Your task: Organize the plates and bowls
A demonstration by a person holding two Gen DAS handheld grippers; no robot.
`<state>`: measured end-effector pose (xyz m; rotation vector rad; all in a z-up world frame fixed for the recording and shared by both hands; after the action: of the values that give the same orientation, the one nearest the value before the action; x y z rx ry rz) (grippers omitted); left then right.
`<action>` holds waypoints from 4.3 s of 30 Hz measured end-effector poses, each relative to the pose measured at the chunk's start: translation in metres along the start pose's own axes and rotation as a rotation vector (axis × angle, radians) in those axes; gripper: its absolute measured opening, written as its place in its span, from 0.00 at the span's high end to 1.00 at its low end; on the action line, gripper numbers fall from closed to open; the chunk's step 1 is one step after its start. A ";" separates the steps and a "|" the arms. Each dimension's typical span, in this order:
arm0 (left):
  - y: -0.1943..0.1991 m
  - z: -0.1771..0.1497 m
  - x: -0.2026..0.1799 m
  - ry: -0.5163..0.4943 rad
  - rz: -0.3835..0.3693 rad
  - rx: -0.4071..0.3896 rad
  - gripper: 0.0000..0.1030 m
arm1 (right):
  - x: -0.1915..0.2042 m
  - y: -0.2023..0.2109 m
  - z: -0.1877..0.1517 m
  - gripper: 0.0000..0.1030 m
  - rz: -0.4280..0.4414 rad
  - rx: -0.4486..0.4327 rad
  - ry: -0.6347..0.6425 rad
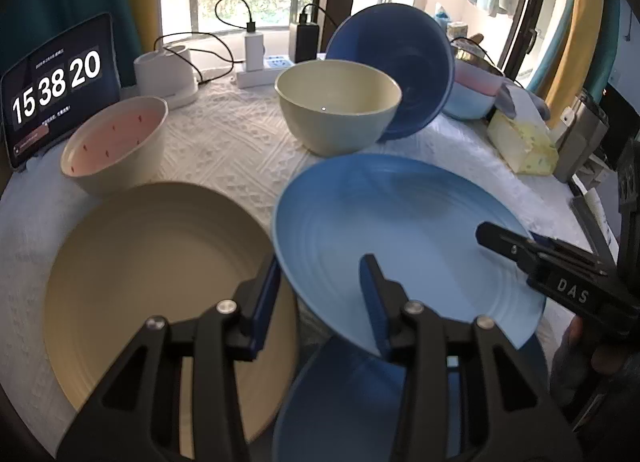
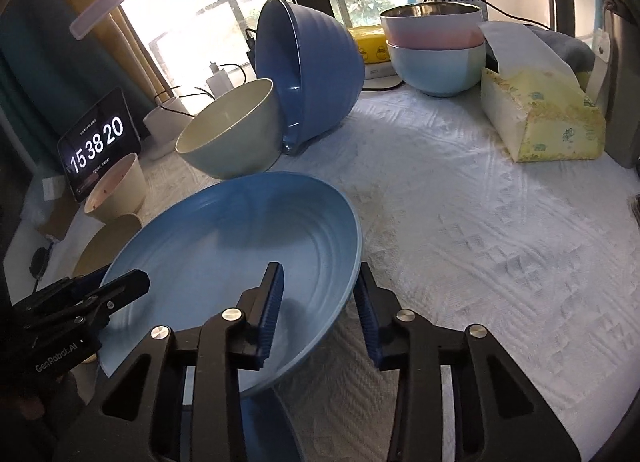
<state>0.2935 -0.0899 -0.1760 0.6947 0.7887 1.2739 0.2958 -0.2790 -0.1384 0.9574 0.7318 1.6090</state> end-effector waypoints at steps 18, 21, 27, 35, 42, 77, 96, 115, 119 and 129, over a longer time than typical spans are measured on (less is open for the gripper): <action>0.026 -0.015 -0.003 -0.007 -0.015 -0.050 0.59 | 0.010 0.023 -0.009 0.67 -0.037 -0.045 0.019; 0.033 -0.018 -0.004 -0.011 -0.021 -0.064 0.59 | 0.011 0.029 -0.012 0.67 -0.041 -0.055 0.019; 0.047 -0.024 -0.002 -0.019 -0.027 -0.094 0.59 | 0.019 0.041 -0.017 0.67 -0.054 -0.077 0.026; 0.060 -0.035 0.002 -0.006 -0.045 -0.106 0.59 | 0.025 0.052 -0.028 0.67 -0.064 -0.087 0.035; 0.070 -0.043 0.002 -0.009 -0.050 -0.123 0.59 | 0.030 0.061 -0.036 0.67 -0.071 -0.098 0.039; 0.106 -0.091 0.010 -0.033 -0.083 -0.147 0.59 | 0.050 0.095 -0.090 0.67 -0.109 -0.124 0.046; 0.093 -0.117 0.004 -0.064 -0.056 -0.066 0.59 | 0.047 0.091 -0.116 0.67 -0.120 -0.090 0.037; 0.063 -0.120 0.005 -0.069 -0.012 0.040 0.55 | 0.041 0.078 -0.114 0.67 -0.160 -0.081 0.048; 0.055 -0.121 0.007 -0.062 -0.016 0.066 0.55 | 0.040 0.084 -0.111 0.67 -0.236 -0.116 0.080; 0.051 -0.117 -0.002 -0.094 -0.036 0.063 0.55 | 0.024 0.058 -0.115 0.66 -0.132 -0.027 0.009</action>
<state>0.1687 -0.0813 -0.1996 0.7825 0.7639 1.1799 0.1647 -0.2672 -0.1403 0.8651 0.7623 1.5046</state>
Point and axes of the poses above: each gripper's, at about its wrist camera, not at the fingertips, and y roughly against the way its jaws point, x to its left, z to its top, the point moved 4 cm from there along -y, roughly the way its jaws point, and after that the axes turned 5 degrees about x, right-handed, at the moved point
